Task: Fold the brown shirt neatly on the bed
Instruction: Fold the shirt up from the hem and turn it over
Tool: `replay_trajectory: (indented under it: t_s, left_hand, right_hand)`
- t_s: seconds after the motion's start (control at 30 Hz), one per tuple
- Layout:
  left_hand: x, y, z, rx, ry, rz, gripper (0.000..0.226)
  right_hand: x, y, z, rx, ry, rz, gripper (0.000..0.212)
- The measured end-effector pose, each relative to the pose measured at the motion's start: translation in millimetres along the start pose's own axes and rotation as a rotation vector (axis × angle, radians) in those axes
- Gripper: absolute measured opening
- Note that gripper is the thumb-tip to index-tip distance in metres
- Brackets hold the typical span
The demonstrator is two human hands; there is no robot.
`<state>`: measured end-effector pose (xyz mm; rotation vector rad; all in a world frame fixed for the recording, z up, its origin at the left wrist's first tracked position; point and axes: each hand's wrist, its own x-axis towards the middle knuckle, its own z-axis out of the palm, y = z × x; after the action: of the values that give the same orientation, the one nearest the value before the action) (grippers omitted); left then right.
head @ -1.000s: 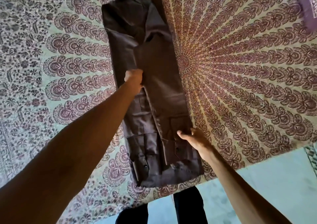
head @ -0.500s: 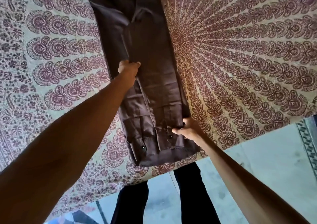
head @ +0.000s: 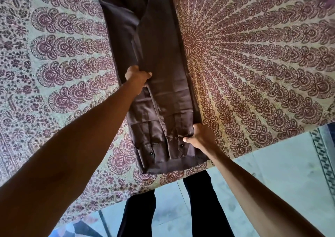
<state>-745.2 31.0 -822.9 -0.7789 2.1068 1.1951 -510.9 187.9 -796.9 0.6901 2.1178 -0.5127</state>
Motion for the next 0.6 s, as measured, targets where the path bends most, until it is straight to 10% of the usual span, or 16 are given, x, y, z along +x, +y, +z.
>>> replay_trajectory:
  t_s: [0.33,0.6]
  left_hand:
    - [1.2,32.4,-10.0,0.9,0.196,0.824,0.075]
    - [56.9,56.3,-14.1,1.108,0.125,0.88,0.068]
  right_hand:
    - [59.7,-57.9,-69.9,0.047,0.561,-0.274,0.042]
    - [161.0,-154.3,-164.4,-0.122,0.501,-0.647,0.073]
